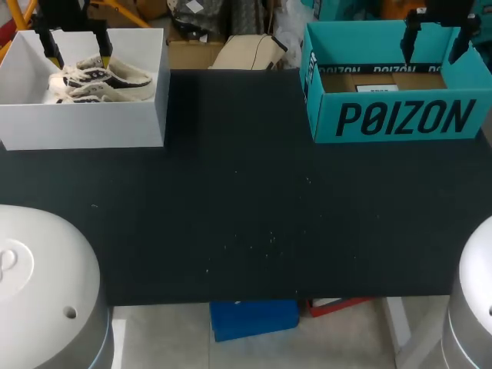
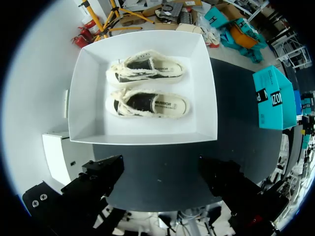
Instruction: Take the shoe out of the shoebox, open the shoe tongue, remove and reinsert the insole, then place the shoe into the shoebox
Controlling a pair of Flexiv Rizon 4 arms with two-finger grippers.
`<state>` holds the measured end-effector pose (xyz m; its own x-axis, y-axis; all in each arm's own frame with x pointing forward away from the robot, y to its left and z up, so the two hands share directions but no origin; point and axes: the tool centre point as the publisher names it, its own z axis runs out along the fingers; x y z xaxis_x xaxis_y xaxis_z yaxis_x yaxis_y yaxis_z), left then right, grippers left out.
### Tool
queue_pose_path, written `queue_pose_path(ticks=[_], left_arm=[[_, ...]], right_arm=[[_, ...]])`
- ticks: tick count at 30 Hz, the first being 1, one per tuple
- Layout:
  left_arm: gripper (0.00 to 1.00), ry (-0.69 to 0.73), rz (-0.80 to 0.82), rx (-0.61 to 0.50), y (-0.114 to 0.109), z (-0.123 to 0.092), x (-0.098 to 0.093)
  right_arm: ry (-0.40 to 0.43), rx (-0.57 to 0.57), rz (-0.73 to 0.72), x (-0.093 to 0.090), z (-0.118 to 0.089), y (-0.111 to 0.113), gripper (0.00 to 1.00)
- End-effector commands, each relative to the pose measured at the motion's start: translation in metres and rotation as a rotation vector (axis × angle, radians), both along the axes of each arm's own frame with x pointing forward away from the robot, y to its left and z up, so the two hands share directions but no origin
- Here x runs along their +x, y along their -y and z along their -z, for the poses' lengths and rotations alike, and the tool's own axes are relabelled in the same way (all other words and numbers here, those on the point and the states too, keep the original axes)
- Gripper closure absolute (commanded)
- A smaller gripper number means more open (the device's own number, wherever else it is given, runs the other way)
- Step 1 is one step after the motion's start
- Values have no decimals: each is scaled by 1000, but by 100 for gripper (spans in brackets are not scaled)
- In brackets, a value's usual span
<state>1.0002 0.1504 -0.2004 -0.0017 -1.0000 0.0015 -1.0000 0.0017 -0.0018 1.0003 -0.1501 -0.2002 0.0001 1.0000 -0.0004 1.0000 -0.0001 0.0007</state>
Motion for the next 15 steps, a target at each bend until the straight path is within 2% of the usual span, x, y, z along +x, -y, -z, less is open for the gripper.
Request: queue_pose_path(ticks=[1,3,5,15], left_arm=[[0,33,118,-1,1,-3,-1],[0,145,400,72,1,-7,-5],[0,179,588,179,-3,-12,-5],[0,179,588,179,-3,-12,-5]], right_arm=[[0,0,0,0,0,0,0],[0,0,0,0,0,0,0],[0,0,0,0,0,0,0],[0,0,0,0,0,0,0]])
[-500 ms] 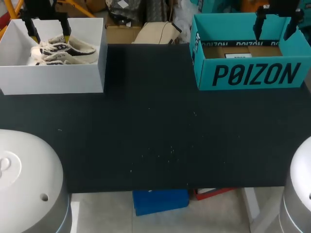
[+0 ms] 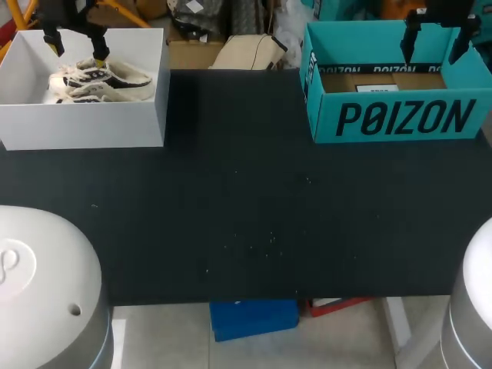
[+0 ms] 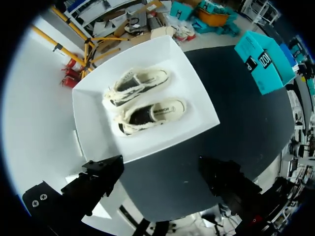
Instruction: Take the shoe out of the shoebox, open the shoe tongue, remove and reinsert the insole, then place the shoe into the shoebox
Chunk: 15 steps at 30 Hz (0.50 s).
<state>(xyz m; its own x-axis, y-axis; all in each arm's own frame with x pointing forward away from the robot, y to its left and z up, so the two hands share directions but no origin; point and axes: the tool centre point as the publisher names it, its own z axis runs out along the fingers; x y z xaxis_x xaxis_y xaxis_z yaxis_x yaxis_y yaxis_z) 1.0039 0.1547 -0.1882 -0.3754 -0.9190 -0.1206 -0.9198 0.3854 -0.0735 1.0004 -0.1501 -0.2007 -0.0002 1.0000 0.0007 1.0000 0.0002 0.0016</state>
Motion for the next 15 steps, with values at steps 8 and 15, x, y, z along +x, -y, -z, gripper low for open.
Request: queue_pose_path(ticks=[8,15], left_arm=[[0,313,1171,24,12,-7,-11],[0,313,1171,24,12,-7,-11]], right_arm=[[-1,-1,0,0,-1,0,0],[-1,-1,0,0,-1,0,0]])
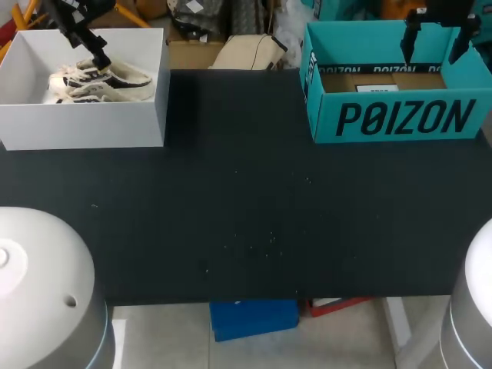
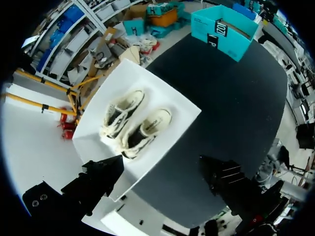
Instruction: Take the shoe out of the shoebox, open the shoe tongue, remove and reinsert the insole, then place the shoe into the shoebox
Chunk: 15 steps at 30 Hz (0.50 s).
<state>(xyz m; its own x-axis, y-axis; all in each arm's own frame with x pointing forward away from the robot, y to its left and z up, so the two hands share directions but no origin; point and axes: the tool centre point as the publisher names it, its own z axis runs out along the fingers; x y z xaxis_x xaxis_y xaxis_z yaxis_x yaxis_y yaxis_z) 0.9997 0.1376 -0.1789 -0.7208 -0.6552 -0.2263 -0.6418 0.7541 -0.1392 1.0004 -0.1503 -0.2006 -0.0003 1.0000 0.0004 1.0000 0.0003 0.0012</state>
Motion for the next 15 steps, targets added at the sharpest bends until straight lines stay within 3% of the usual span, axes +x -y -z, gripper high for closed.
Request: queue_pose_path(ticks=[1,8,13,14,15], left_arm=[[0,172,720,-20,-5,2,-7],[0,102,730,-50,-2,12,-8],[0,12,769,-68,-13,16,7],[5,8,766,-55,-16,16,11],[20,5,761,-54,-18,16,14]], right_arm=[[0,-1,0,0,0,0,0],[0,-1,0,0,0,0,0],[0,-1,0,0,0,0,0],[0,-1,0,0,0,0,0],[0,-1,0,0,0,0,0]])
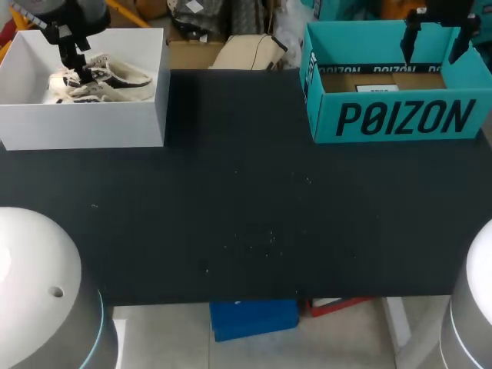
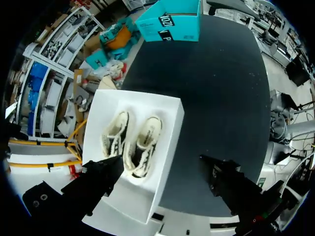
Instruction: Take the shoe out of the shoebox, open the shoe tongue, remove and reinsert the insole, then place the shoe into the shoebox
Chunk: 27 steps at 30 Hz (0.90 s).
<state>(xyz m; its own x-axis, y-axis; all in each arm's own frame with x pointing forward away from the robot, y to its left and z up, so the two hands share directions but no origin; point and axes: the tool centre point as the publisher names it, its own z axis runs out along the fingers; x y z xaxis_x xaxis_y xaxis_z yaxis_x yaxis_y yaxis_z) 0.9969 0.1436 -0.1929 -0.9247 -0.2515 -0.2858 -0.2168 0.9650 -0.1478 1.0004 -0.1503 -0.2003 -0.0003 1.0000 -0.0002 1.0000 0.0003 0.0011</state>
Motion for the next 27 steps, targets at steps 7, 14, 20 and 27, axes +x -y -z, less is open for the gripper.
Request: queue_pose_path(ticks=[7,14,20,27], left_arm=[[40,-140,242,30,-34,10,44],[26,-170,213,76,-42,22,68],[25,-192,212,71,-44,39,86],[33,-205,211,83,-45,56,104]], right_arm=[[0,0,0,0,0,0,0],[0,0,0,0,0,0,0],[0,0,0,0,0,0,0],[0,0,0,0,0,0,0]])
